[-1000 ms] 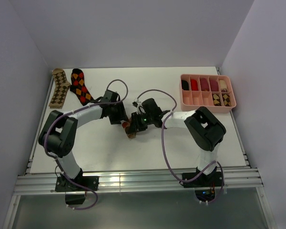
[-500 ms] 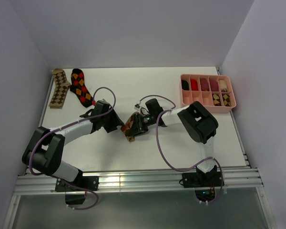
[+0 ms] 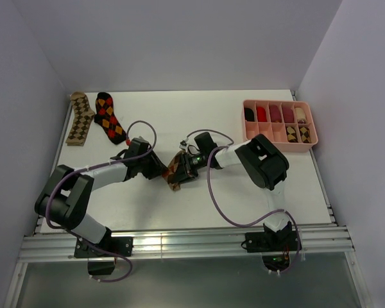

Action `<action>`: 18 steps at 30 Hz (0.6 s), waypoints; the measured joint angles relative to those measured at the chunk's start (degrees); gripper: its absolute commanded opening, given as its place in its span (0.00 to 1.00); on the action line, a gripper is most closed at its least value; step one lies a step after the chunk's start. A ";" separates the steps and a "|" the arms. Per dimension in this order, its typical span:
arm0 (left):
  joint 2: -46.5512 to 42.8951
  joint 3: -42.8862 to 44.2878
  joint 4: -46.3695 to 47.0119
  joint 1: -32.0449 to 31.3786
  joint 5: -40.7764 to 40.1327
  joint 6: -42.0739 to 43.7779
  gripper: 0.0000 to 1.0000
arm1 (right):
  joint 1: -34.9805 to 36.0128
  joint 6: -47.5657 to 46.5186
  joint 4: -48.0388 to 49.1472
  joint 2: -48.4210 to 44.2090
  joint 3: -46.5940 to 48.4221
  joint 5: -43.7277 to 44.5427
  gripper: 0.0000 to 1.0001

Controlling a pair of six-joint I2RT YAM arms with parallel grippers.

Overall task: Roll the socks
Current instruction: Roll the sock at the center of the board.

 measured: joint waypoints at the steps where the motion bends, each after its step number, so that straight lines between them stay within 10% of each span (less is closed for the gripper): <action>1: 0.37 -0.07 0.42 0.00 0.07 -0.04 0.38 | 0.00 -0.02 -0.63 0.00 0.31 0.11 0.01; 10: 3.50 1.22 2.21 -0.02 -0.09 0.13 0.20 | 0.09 -6.47 -10.19 -2.80 2.93 6.05 0.52; 18: 6.91 6.23 -1.62 -0.11 -0.09 3.76 0.19 | 2.62 -19.91 -19.04 -19.10 2.91 25.77 0.69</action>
